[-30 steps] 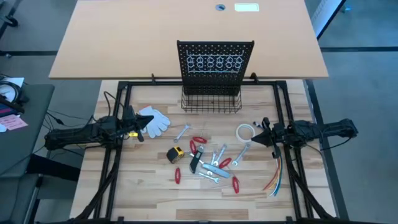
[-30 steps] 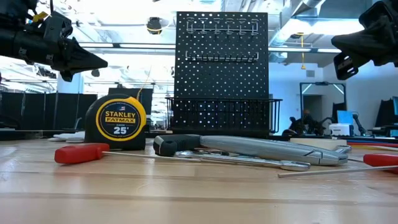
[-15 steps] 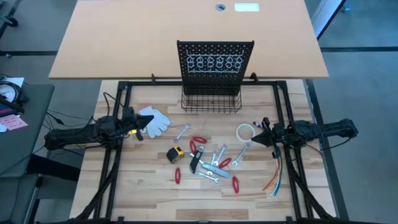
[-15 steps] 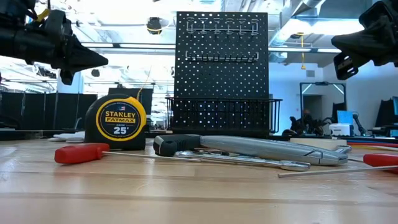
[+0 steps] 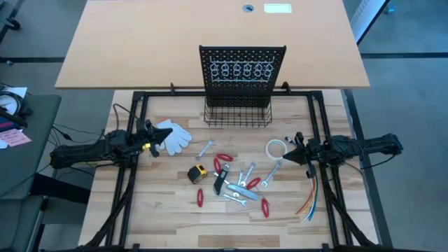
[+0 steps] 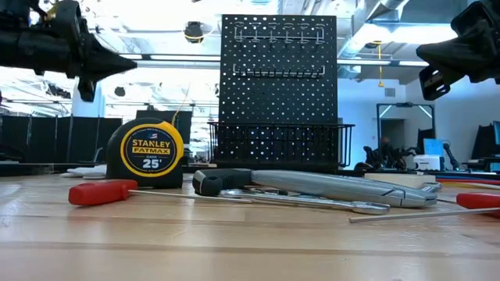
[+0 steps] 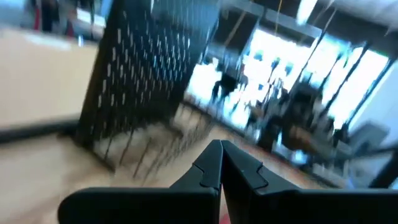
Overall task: Hang tools onto peg board
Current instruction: Hang the black-yellow measuring tape on the black wire basket of the peg board
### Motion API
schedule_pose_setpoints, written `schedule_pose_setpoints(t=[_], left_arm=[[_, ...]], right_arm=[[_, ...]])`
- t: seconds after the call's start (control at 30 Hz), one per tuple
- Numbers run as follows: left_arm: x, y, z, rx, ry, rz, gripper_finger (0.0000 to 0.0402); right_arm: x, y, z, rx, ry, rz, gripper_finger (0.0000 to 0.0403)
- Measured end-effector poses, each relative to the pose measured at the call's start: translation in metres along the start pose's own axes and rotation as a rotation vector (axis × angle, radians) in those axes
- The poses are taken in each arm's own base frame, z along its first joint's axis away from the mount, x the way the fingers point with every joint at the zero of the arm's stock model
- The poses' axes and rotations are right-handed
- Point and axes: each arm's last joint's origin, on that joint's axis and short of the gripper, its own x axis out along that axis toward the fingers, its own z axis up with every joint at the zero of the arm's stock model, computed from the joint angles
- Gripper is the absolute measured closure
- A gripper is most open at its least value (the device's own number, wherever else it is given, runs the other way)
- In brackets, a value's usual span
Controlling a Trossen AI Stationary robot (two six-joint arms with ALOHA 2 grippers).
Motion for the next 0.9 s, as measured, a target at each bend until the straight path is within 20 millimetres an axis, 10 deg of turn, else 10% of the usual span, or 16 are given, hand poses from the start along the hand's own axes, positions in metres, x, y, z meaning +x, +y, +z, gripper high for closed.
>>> schedule_pose_setpoints(t=[0.3, 0.9], left_arm=[[-0.001, -0.018, 0.017, 0.390, -0.173, -0.332, 0.0401], [0.052, -0.019, -0.026, 0.794, 0.121, -0.003, 0.0402]], right_arm=[[0.000, 0.000, 0.000, 0.000, 0.000, 0.000, 0.0388], [0.000, 0.000, 0.000, 0.000, 0.000, 0.000, 0.0388]])
